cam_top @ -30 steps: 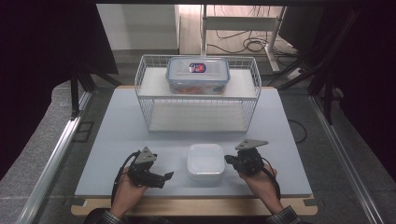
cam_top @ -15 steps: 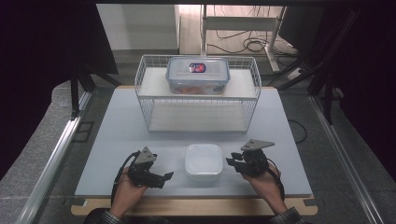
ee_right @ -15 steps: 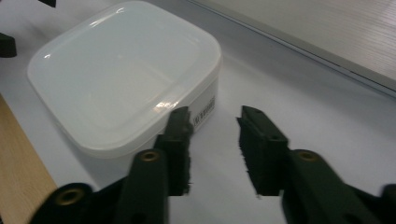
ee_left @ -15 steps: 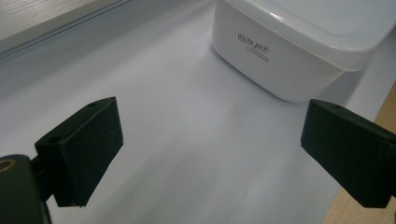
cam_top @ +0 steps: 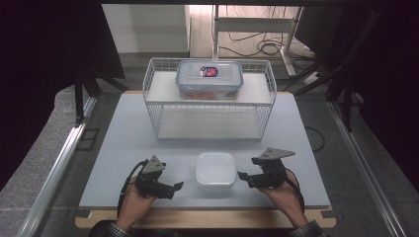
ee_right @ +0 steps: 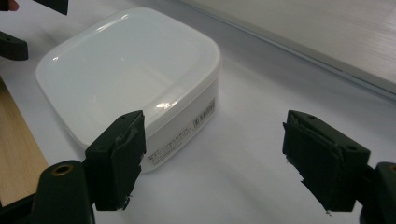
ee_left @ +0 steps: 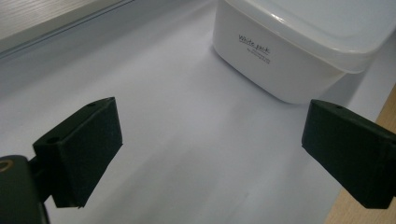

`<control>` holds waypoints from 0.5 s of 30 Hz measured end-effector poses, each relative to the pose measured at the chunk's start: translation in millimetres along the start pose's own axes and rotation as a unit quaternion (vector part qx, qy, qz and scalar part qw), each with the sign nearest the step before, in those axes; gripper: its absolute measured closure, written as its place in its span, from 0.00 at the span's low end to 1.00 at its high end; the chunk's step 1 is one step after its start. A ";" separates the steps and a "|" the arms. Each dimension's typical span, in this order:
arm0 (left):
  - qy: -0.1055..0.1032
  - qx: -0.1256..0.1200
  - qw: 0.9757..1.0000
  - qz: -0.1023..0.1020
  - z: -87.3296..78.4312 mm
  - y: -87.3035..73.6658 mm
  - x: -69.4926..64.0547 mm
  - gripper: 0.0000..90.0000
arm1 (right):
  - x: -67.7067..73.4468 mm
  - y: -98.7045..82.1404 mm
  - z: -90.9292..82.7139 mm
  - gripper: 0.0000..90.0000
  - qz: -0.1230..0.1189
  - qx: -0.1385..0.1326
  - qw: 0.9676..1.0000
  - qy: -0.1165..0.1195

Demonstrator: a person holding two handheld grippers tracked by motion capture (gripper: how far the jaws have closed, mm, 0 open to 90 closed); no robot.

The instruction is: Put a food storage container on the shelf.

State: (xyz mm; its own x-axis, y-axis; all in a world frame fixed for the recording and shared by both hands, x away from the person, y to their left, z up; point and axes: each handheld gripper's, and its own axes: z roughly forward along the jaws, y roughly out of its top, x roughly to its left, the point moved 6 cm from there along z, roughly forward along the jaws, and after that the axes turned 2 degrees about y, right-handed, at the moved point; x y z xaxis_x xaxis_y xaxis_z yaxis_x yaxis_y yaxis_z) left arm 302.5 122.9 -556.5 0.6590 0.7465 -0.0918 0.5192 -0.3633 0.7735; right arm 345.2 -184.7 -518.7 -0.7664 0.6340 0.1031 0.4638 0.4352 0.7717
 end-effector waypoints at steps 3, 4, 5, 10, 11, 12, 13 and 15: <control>-0.003 -0.001 1.000 -0.002 -0.2 0.5 -0.4 0.06 | 0.5 -0.4 0.4 0.25 0.000 0.006 1.000 0.003; -0.009 -0.001 1.000 -0.004 0.2 1.2 -1.6 0.06 | 1.7 -0.6 -0.2 0.29 0.000 0.013 1.000 0.003; -0.009 -0.001 1.000 -0.004 0.2 1.2 -1.6 0.06 | 1.7 -0.6 -0.2 0.29 0.000 0.013 1.000 0.003; -0.014 0.001 1.000 -0.006 0.7 5.9 -6.3 0.06 | 4.1 3.0 -3.7 0.32 0.003 0.014 1.000 0.004; -0.016 -0.001 1.000 -0.012 0.6 8.2 -7.1 0.06 | 4.3 3.4 -3.6 0.32 0.001 0.017 1.000 0.004; -0.017 -0.004 1.000 -0.015 0.4 9.8 -7.4 0.06 | 5.2 3.6 -3.0 0.32 0.001 0.019 1.000 0.003; -0.017 -0.004 1.000 -0.015 0.4 9.8 -7.4 0.06 | 5.6 3.8 -2.4 0.32 0.001 0.019 1.000 0.001; -0.031 -0.017 0.999 -0.030 0.1 18.0 -10.2 0.06 | 6.4 4.7 -0.6 0.32 0.002 0.020 1.000 0.003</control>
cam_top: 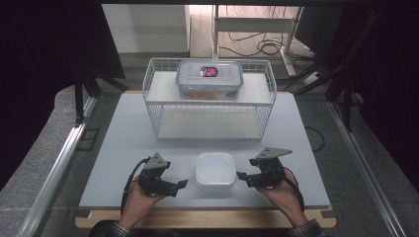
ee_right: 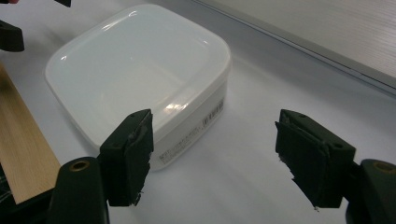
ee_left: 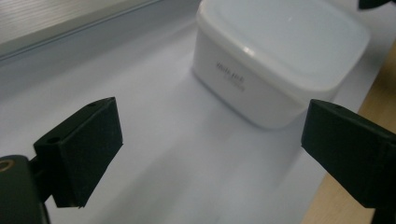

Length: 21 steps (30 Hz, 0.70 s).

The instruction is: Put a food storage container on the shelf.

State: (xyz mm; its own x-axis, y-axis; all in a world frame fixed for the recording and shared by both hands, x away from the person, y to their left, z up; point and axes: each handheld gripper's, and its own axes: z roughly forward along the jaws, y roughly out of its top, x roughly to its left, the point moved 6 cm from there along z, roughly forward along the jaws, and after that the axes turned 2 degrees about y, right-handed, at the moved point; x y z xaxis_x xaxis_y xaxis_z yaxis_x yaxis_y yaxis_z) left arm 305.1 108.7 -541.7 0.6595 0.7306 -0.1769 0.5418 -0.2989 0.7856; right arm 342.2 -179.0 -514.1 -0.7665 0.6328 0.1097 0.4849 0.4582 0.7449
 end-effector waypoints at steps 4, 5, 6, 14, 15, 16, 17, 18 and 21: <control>-0.004 -0.002 1.000 0.006 5.8 10.0 -5.9 0.08 | 3.1 4.1 1.6 0.33 -0.001 -0.004 1.000 0.003; -0.004 0.000 1.000 0.009 7.7 12.2 -6.5 0.09 | 4.3 5.4 2.0 0.33 0.001 -0.007 1.000 0.004; -0.006 0.000 1.000 0.009 10.0 14.8 -7.4 0.11 | 4.8 6.6 2.6 0.33 0.001 -0.009 1.000 0.005; -0.041 0.000 0.999 -0.001 33.2 33.9 -13.8 0.13 | 9.9 11.6 16.1 0.31 0.017 -0.005 0.999 0.034; -0.041 0.000 0.999 -0.001 33.2 33.9 -13.8 0.13 | 11.0 12.3 18.7 0.31 0.020 -0.003 0.999 0.038; -0.049 0.012 0.999 -0.002 40.8 35.9 -15.8 0.12 | 12.1 12.6 21.0 0.30 0.022 0.002 0.999 0.045; -0.051 0.018 0.999 0.000 44.4 36.5 -16.8 0.12 | 13.1 13.1 23.6 0.30 0.023 0.004 0.999 0.048; -0.053 0.022 0.998 0.001 48.0 36.9 -18.1 0.11 | 13.3 13.0 26.2 0.29 0.021 0.007 0.999 0.049; -0.067 0.031 0.997 -0.002 55.1 37.5 -21.8 0.10 | 14.1 12.4 31.8 0.27 0.033 0.014 0.997 0.061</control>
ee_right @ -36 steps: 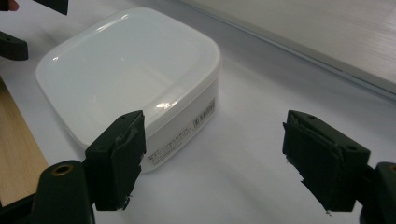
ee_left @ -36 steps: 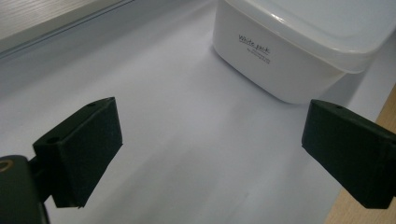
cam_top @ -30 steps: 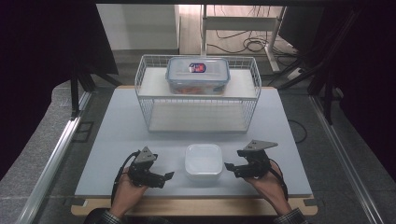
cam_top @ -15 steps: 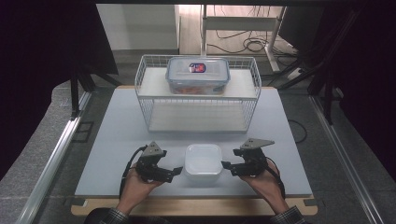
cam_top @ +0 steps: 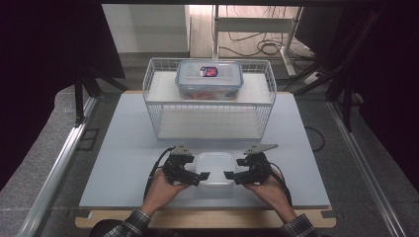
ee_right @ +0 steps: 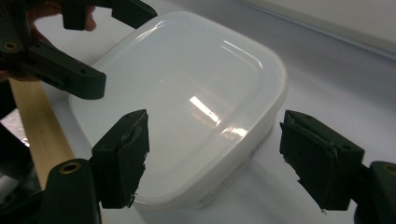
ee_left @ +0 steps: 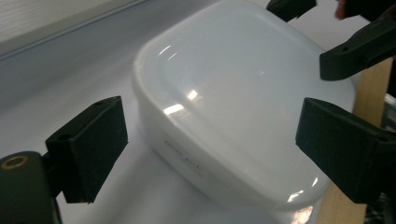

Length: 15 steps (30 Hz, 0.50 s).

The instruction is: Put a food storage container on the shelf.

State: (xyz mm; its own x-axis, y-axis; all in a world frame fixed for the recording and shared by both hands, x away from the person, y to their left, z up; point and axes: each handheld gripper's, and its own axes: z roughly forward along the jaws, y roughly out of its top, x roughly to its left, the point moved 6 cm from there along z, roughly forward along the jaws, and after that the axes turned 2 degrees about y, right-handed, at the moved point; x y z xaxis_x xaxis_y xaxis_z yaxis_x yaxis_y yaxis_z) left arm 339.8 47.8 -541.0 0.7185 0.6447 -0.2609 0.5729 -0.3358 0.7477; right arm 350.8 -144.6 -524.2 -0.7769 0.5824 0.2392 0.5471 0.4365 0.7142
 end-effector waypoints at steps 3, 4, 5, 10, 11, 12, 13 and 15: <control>-0.019 0.006 1.000 -0.008 2.3 -0.7 -1.8 0.11 | -2.0 -1.1 1.9 0.27 0.023 0.006 1.000 0.018; -0.027 0.009 1.000 -0.012 2.4 -1.5 -2.5 0.12 | -2.4 -1.5 2.5 0.27 0.028 0.007 0.999 0.024; -0.027 0.009 1.000 -0.012 2.4 -1.5 -2.5 0.12 | -2.4 -1.5 2.5 0.27 0.028 0.007 0.999 0.024; -0.030 0.027 0.999 -0.026 -4.8 -4.9 -5.6 0.19 | 2.2 -4.0 0.5 0.35 0.051 0.025 0.998 0.040; -0.034 0.025 0.999 -0.032 -7.2 -6.0 -5.9 0.24 | 3.0 -4.2 -1.8 0.38 0.054 0.027 0.998 0.035; -0.034 0.025 0.999 -0.032 -7.2 -6.0 -5.9 0.28 | 3.0 -4.2 -1.8 0.38 0.054 0.027 0.998 0.035; -0.039 0.024 0.998 -0.040 -10.4 -7.7 -6.0 0.28 | 3.1 -4.5 -4.3 0.43 0.056 0.026 0.998 0.032; -0.039 0.024 0.998 -0.047 -14.9 -9.6 -6.9 0.42 | 3.5 -6.4 -11.8 0.55 0.068 0.019 0.997 0.027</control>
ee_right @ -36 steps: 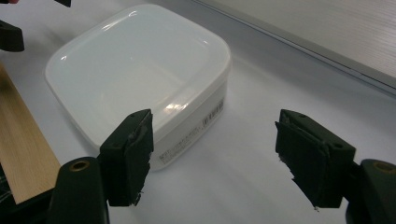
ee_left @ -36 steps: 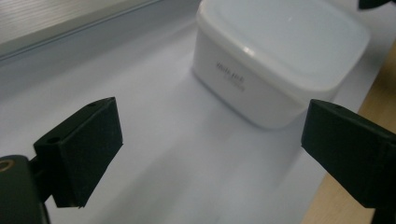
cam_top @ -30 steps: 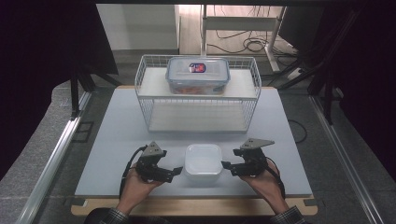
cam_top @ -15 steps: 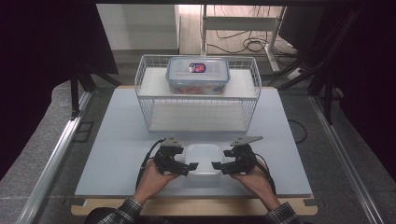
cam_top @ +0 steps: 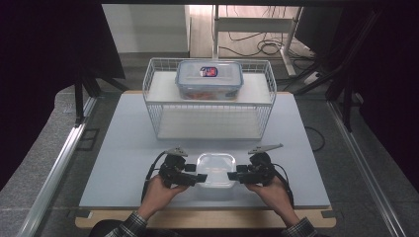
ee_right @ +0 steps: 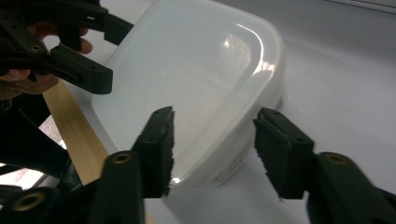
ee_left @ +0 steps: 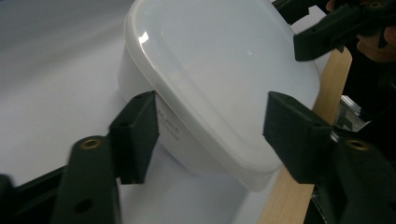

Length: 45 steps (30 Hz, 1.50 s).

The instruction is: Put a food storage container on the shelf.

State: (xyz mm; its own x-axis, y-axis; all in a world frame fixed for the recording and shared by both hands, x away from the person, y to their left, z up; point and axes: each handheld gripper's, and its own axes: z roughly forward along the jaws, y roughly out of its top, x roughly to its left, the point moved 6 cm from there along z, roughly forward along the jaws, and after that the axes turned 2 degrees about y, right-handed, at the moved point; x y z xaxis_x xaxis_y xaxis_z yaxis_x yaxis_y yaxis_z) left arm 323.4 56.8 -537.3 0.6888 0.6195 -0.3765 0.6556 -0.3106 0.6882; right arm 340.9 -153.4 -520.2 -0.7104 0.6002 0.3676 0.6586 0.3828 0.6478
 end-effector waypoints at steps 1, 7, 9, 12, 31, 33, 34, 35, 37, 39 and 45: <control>0.003 0.000 1.000 0.002 -2.6 -1.0 -1.6 0.45 | 0.8 -1.0 -2.2 0.59 0.007 -0.003 1.000 -0.001; 0.011 -0.012 1.000 -0.008 -11.9 -3.5 -4.6 0.62 | 2.7 -4.2 -9.1 0.71 0.055 -0.014 0.998 0.003; 0.009 -0.019 1.000 -0.017 -13.3 -3.6 -4.1 0.67 | 2.8 -3.9 -10.0 0.74 0.059 -0.023 0.998 -0.002; 0.017 -0.019 1.000 -0.015 -14.0 -3.1 -5.6 0.69 | 2.9 -2.7 -11.4 0.76 0.063 -0.032 0.997 -0.008; 0.029 -0.051 0.997 -0.040 -19.6 -2.2 -5.5 0.88 | 7.4 -4.7 -15.5 0.86 0.059 -0.076 0.994 -0.043; 0.036 -0.053 0.997 -0.037 -20.0 -1.8 -5.2 0.88 | 8.7 -4.8 -14.2 0.86 0.048 -0.079 0.994 -0.053; 0.038 -0.053 0.997 -0.035 -20.3 -1.6 -5.1 0.88 | 8.7 -4.8 -14.2 0.86 0.048 -0.079 0.994 -0.053; 0.040 -0.057 0.997 -0.034 -21.6 -0.9 -5.1 0.88 | 9.3 -4.8 -13.3 0.86 0.043 -0.079 0.994 -0.058; 0.040 -0.063 0.997 -0.033 -23.9 0.6 -5.4 0.88 | 10.1 -4.0 -13.1 0.86 0.042 -0.085 0.994 -0.056; 0.041 -0.066 0.997 -0.032 -25.5 1.5 -5.7 0.89 | 10.6 -3.4 -13.4 0.86 0.038 -0.089 0.994 -0.057; 0.046 -0.078 0.996 -0.021 -33.6 9.0 -6.8 0.89 | 16.3 4.9 -18.4 0.86 0.023 -0.112 0.992 -0.061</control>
State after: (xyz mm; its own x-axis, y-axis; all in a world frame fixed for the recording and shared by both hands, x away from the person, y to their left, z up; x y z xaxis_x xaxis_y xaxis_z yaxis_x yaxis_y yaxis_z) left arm 314.2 74.0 -507.7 0.6254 0.6957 -0.3534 0.6227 -0.1720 0.7633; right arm 328.0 -154.7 -498.7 -0.6360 0.6997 0.3254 0.6088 0.1958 0.7688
